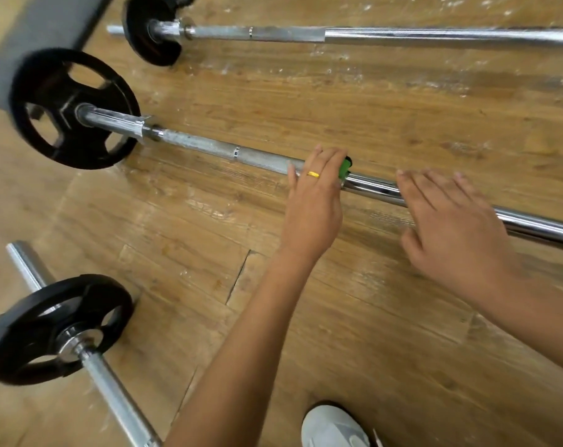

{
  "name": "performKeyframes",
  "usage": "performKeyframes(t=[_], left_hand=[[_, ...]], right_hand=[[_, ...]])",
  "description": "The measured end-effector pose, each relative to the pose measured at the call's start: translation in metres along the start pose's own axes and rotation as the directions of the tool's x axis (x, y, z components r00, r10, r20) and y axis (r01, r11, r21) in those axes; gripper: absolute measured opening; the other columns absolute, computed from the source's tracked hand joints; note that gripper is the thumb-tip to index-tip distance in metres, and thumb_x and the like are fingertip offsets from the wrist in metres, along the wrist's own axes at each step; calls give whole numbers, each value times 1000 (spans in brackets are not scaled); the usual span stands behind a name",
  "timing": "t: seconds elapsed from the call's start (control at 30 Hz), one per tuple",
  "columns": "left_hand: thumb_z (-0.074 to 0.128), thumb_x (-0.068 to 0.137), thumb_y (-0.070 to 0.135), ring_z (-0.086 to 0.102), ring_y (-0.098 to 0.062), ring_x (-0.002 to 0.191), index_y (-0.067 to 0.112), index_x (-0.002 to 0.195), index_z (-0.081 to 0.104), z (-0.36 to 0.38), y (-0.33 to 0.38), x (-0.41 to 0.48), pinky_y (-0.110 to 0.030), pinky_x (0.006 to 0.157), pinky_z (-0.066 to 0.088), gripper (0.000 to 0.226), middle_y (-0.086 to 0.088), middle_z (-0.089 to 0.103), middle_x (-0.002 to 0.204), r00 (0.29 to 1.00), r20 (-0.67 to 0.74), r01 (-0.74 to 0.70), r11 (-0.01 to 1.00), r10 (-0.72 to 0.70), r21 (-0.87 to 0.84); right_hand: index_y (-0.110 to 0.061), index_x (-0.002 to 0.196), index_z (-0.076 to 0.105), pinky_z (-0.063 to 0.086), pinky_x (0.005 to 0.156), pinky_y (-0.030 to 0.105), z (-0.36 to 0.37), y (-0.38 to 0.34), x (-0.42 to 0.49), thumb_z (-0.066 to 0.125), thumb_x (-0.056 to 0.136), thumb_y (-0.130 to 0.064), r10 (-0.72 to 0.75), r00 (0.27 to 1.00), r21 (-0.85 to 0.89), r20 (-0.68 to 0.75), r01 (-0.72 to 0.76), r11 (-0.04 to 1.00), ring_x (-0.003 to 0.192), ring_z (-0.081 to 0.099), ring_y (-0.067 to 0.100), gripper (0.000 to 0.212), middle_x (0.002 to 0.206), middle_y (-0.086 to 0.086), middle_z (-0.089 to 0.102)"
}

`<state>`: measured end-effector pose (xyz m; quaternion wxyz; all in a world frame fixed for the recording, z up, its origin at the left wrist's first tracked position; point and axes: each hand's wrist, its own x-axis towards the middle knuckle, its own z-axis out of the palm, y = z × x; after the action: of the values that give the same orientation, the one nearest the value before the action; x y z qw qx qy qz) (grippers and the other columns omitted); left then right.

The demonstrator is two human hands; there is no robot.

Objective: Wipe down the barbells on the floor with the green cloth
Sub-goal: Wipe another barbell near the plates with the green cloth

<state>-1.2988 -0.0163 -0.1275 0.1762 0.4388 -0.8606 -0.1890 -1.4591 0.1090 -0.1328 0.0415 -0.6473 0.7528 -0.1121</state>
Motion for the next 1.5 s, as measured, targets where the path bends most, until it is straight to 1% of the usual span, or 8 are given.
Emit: performKeyframes(t=[0.17, 0.33, 0.53, 0.73, 0.93, 1.13, 1.33, 1.5], left_hand=[[43, 95, -3, 25, -21, 151, 12, 146, 48, 18, 19, -11, -55, 119, 15, 53, 0, 48, 149, 984, 29, -176, 984, 175, 32], [40, 96, -9, 27, -25, 151, 9, 141, 53, -6, -17, 6, -61, 118, 16, 50, -3, 52, 147, 985, -88, 142, 989, -146, -49], [44, 97, -3, 33, -26, 148, 8, 139, 55, 3, -8, -5, -57, 116, 24, 45, -3, 55, 142, 996, -15, -88, 996, 88, -6], [40, 105, 3, 22, -26, 153, 7, 143, 52, -7, -19, -1, -51, 124, 12, 40, -5, 50, 148, 976, -107, 174, 973, -191, -151], [41, 101, -4, 26, -30, 150, 4, 140, 54, 3, -2, -19, -52, 120, 25, 42, -8, 53, 144, 999, -46, 7, 994, -13, -108], [39, 105, -2, 17, -27, 154, 5, 145, 49, 5, 1, -23, -47, 121, 26, 42, -7, 48, 151, 966, -145, 184, 962, -215, -201], [37, 100, -8, 0, -12, 155, 11, 155, 35, 23, 24, -55, -43, 126, 8, 58, -1, 33, 162, 989, -108, 81, 984, -99, -158], [37, 99, -11, 8, -25, 156, 5, 151, 41, 4, -6, -41, -43, 123, 24, 54, -5, 36, 160, 956, -149, 216, 952, -252, -218]], right_hand=[[-3, 151, 36, 19, 121, 46, 0, -1, -1, 53, 86, -17, -2, 1000, -5, -3, 2, 1000, 140, 41, 33, 69, 149, 17, 48], [-3, 152, 36, 20, 121, 46, 2, -2, -4, 45, 83, -24, -16, 1000, -29, 1, 16, 999, 141, 41, 32, 72, 149, 17, 48], [-4, 153, 34, 20, 121, 48, 2, -5, -8, 47, 81, -26, -21, 1000, -43, 11, 22, 999, 143, 38, 31, 76, 152, 15, 45], [-4, 155, 30, 17, 122, 47, 4, -8, -13, 48, 81, -27, -38, 999, -75, 37, 41, 996, 145, 35, 32, 79, 154, 16, 41], [-4, 156, 26, 18, 123, 49, 7, -10, -21, 49, 80, -28, -61, 997, -91, 40, 64, 994, 148, 29, 32, 82, 157, 15, 37], [-3, 157, 23, 11, 125, 48, 8, -18, -28, 45, 83, -29, -70, 996, -103, 58, 76, 992, 151, 23, 31, 81, 161, 14, 30], [-2, 156, 24, 13, 124, 48, 6, -19, -37, 48, 81, -26, -86, 993, -97, 81, 94, 991, 150, 24, 32, 82, 161, 15, 31], [-4, 158, 21, 16, 124, 46, 6, -26, -41, 46, 84, -28, -79, 987, -69, 137, 89, 994, 148, 29, 29, 81, 162, 13, 29]])
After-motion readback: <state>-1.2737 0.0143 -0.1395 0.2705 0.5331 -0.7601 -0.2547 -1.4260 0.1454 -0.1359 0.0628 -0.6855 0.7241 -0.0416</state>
